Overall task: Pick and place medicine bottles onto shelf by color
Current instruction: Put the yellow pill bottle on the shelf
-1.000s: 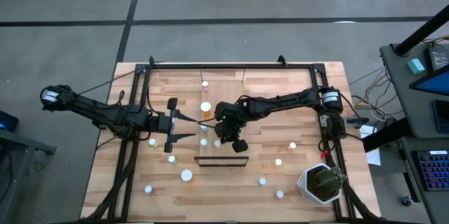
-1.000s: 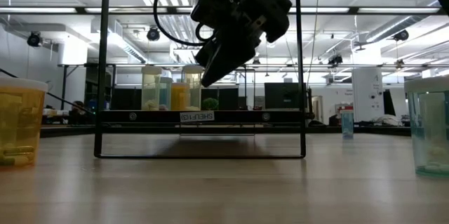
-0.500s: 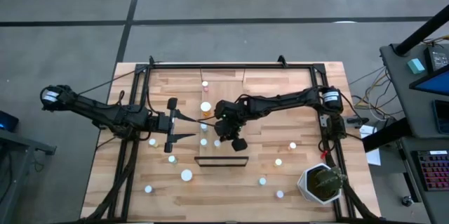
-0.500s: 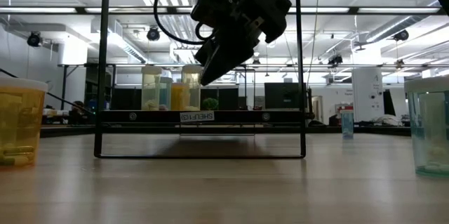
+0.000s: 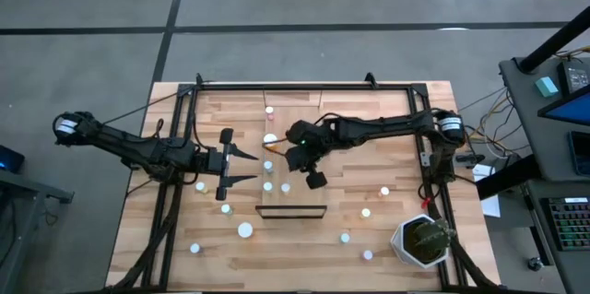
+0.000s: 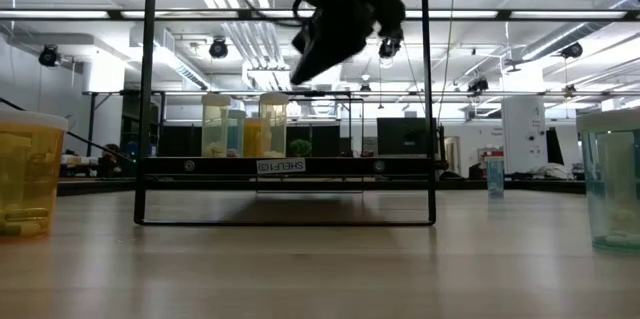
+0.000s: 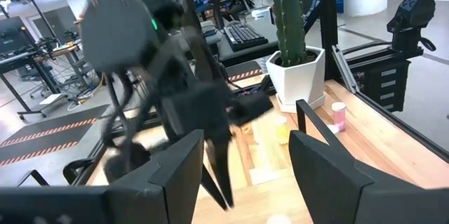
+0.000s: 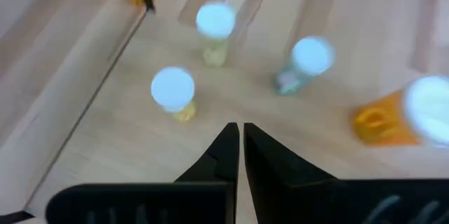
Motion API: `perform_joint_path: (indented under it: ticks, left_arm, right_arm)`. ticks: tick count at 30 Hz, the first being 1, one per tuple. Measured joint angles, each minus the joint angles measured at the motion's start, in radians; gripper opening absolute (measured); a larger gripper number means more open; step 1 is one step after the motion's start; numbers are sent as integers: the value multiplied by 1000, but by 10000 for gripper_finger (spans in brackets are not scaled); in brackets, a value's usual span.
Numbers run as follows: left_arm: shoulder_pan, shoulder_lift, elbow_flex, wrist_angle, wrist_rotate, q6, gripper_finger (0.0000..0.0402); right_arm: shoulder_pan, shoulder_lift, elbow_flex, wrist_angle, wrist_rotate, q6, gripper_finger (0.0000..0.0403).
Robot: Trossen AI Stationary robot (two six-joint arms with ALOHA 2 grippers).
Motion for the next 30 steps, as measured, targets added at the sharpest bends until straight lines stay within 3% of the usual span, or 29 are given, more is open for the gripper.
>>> perform_joint_path:
  ticks: [6,16,20,30]
  left_arm:
    - [0,0,0,4,0,20,194]
    - [0,0,0,1,0,22,194]
    - [0,0,0,0,0,22,194]
    - [0,0,0,0,0,22,194]
  right_arm:
    - [5,-28,3,35,-9,90,32]
    - [20,-20,-23,40,-50,89,171]
    - [16,-20,-77,117,-70,87,210]
    - [17,-19,-228,374,-129,81,221]
